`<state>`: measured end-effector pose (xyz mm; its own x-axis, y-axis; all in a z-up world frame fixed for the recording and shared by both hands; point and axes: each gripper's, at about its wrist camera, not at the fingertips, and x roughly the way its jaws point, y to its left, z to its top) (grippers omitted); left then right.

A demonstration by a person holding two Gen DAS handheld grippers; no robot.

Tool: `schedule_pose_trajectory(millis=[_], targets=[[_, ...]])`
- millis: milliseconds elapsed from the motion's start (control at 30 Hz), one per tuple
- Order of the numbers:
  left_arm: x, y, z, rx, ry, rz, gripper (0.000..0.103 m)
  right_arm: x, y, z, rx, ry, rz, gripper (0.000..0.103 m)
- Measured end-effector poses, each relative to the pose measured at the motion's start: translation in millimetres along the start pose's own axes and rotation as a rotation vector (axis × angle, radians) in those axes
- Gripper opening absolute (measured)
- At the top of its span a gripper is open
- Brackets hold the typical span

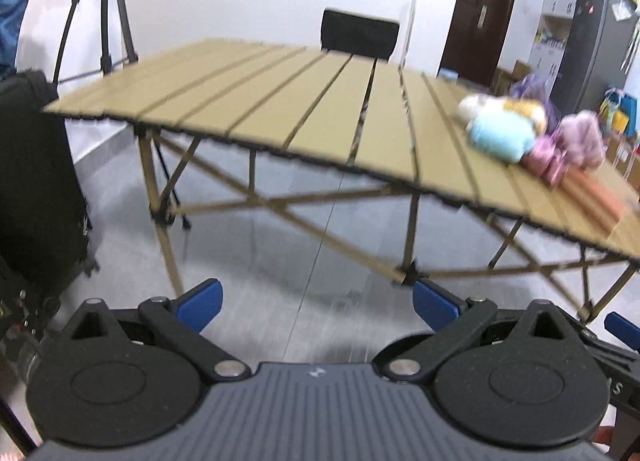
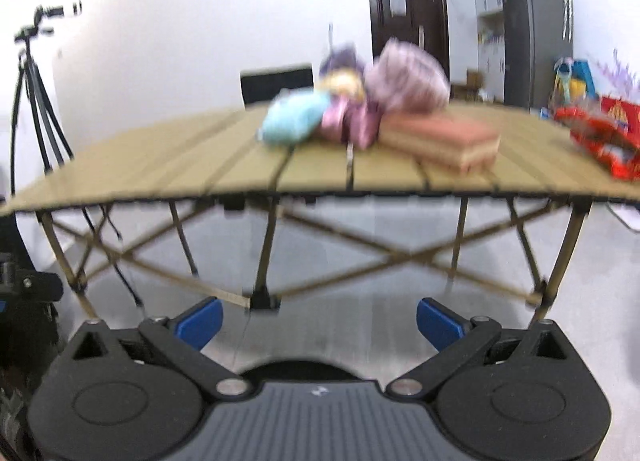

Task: Collect trash
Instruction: 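Move both tools back up toward the table items, then close the right gripper on the lavender fuzzy headband while the left tool approaches the light blue plush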

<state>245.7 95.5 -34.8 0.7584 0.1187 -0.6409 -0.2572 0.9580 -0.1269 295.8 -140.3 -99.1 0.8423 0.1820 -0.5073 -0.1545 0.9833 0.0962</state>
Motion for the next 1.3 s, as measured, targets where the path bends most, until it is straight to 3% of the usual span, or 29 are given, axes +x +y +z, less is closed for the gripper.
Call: schedule_pose_trajectory(millis=[233,633,1000,1300], targets=[[-5.1,-20.4,30.3,-0.016,-0.070,-0.029,0.103,-18.1,-28.4,32.5,0.048,-0.164,0.007,0.103],[4.6,-47.8,66.4,-0.010,-0.144,-0.045,0.103,-13.0,-77.2,78.7,0.080,-0.304,-0.057,0.103],[39.0,-78.5,97.3,0.015,-0.143,-0.068,0.103,29.7,-85.6,112.2,0.040,-0.335,-0.042,0.103],[72.7,-102.3,124.9,0.034,-0.138,-0.081,0.103,87.3,-87.6,144.8,0.100,-0.281,-0.033,0.103]])
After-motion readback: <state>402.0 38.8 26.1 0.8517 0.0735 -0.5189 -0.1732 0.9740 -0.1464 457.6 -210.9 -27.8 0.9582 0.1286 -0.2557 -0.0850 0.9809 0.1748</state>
